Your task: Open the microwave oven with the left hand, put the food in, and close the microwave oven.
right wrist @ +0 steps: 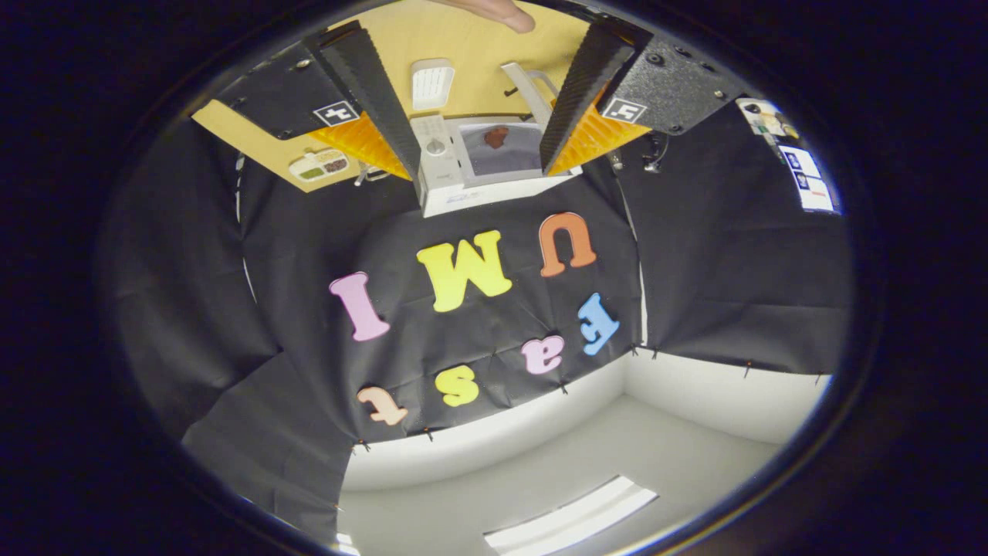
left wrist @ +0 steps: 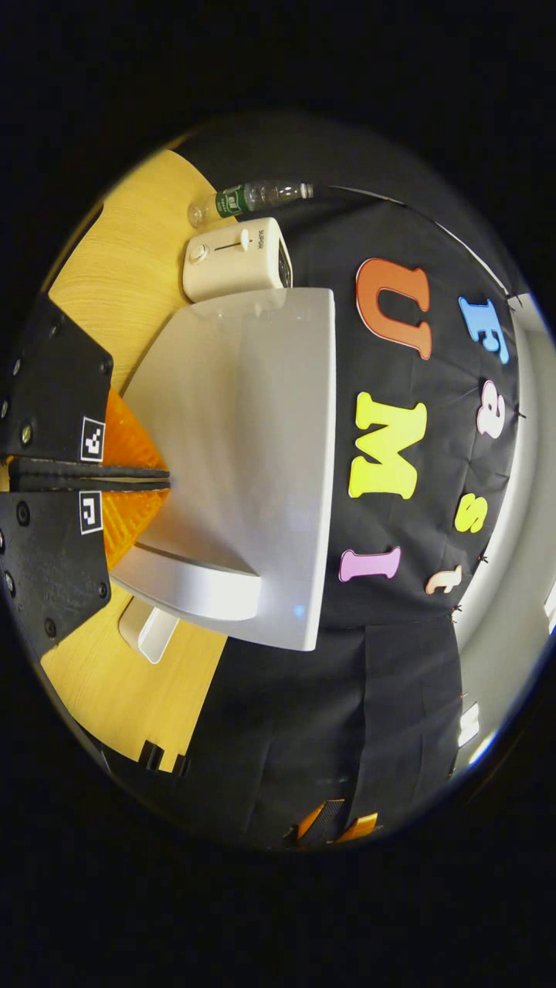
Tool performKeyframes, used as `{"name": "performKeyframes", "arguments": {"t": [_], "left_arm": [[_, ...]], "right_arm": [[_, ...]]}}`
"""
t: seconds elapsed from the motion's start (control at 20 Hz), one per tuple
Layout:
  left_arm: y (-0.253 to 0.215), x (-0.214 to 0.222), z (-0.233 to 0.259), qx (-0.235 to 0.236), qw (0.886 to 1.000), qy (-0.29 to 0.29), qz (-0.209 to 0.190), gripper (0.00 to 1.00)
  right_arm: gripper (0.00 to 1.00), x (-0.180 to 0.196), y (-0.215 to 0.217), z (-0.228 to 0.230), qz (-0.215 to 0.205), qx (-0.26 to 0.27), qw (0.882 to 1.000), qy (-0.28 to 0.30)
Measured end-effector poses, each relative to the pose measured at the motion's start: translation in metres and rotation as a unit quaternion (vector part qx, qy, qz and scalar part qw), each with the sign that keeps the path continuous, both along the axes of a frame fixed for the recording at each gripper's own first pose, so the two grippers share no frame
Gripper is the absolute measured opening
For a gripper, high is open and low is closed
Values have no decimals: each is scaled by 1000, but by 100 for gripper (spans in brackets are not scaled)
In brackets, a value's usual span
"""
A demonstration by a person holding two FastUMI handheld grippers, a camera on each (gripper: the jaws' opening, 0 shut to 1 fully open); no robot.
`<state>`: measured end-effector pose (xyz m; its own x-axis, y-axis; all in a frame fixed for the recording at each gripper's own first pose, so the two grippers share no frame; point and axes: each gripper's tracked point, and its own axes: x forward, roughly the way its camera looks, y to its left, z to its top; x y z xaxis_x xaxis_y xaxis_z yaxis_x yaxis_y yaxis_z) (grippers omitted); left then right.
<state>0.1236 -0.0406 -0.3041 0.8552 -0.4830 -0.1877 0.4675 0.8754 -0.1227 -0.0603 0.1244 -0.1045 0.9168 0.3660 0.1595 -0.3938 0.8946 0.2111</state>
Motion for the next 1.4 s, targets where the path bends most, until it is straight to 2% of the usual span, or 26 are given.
{"name": "performKeyframes", "arguments": {"t": [0.25, 0.3, 0.4, 0.65, 0.7, 0.75, 0.8, 0.95, 1.1, 1.35, 1.4], "left_arm": [[-33, 22, 10, -4, 1000, -16, -13, 0], [-38, 25, 12, -6, 1000, -18, -14, 0], [-48, 39, 12, -8, 1000, -15, -14, 0], [-72, 67, 22, -12, 1000, -24, -6, 0], [-75, 74, 21, -12, 1000, -22, -3, 17], [-79, 81, 21, -9, 1000, -22, 0, 0], [-81, 89, 21, -7, 1000, -21, 4, 0], [-89, 110, 20, 2, 1000, -19, 21, 0], [-95, 133, 21, 7, 998, -9, 54, 0], [-97, 164, 24, 45, 993, -23, 109, 0], [-98, 162, 28, 36, 992, -27, 116, 0]], "right_arm": [[98, 11, -14, -7, -1, 3, 1000, 2], [87, 14, -15, -7, 3, 3, 1000, 2], [87, 21, -17, -11, 14, 3, 1000, 8], [87, 54, -34, -30, 3, -8, 1000, 19], [87, 58, -37, -30, 1, -10, 1000, 17], [87, 61, -39, -32, -1, -11, 1000, 15], [99, 65, -43, -34, -3, -12, 1000, 13], [99, 78, -45, -40, 1, -18, 1000, 13], [99, 94, -51, -44, 0, -17, 1000, 17], [99, 119, -56, -58, 2, -22, 999, 31], [99, 121, -59, -60, 0, -21, 999, 34]]}}
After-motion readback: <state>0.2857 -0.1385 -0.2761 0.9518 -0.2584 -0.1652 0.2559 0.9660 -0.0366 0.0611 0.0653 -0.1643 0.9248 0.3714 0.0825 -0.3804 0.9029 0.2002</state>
